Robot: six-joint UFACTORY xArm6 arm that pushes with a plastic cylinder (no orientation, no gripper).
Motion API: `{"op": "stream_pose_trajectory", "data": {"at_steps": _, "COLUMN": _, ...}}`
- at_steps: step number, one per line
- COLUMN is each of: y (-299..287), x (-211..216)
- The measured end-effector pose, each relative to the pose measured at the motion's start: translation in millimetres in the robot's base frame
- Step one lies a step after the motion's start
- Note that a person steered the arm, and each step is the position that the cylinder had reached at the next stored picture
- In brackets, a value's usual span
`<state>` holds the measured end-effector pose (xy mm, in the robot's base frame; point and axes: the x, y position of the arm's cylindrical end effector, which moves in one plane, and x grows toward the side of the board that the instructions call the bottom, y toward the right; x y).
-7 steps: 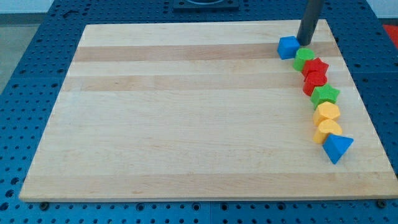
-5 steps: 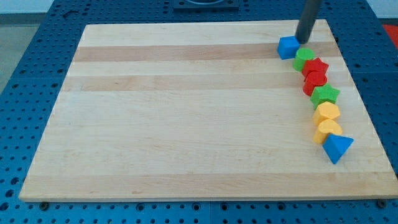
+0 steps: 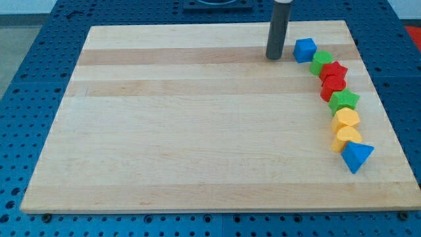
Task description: Move the blue cube a bit right and then down
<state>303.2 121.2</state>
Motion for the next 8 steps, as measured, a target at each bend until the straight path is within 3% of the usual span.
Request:
{"op": "stream_pose_trajectory", "data": {"at_steps": 4, "y": 45.7, "x": 0.0}}
{"op": "stream_pose_trajectory", "data": {"at_steps": 6, "y": -28.7, "x": -10.9}}
{"op": "stream_pose_trajectory", "data": {"at_steps": 8, "y": -17.4, "x": -36.3}}
